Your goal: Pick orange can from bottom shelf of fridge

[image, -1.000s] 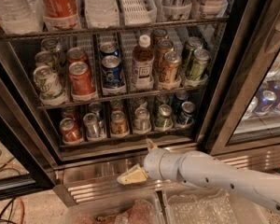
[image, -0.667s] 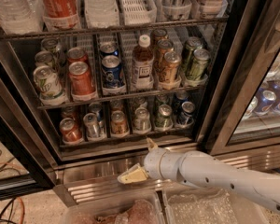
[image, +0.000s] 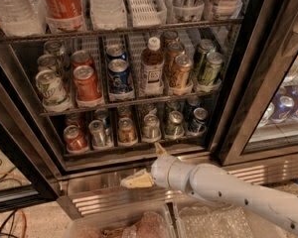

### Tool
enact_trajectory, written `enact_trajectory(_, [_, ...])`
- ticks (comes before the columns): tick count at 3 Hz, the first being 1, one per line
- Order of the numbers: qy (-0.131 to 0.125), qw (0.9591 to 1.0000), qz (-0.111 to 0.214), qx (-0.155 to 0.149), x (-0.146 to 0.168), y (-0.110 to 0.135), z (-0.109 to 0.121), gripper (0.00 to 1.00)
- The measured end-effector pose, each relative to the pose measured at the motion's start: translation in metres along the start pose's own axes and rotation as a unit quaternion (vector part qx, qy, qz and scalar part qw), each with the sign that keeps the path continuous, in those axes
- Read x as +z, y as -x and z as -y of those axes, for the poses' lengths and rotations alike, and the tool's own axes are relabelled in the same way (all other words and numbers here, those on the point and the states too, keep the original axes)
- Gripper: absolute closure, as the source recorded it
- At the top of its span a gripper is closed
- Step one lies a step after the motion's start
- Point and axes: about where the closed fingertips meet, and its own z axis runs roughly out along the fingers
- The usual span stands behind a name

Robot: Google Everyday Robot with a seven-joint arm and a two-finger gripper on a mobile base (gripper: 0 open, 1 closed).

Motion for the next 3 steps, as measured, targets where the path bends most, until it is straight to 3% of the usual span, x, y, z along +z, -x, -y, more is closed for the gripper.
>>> enact_trajectory(1, [-0.044,0.9974,0.044,0.035,0.014,0.003,0.01,0.0])
enact_trajectory(3, [-0.127,0.984,0.098,0.077,0.046,0.014,0.024,0.0])
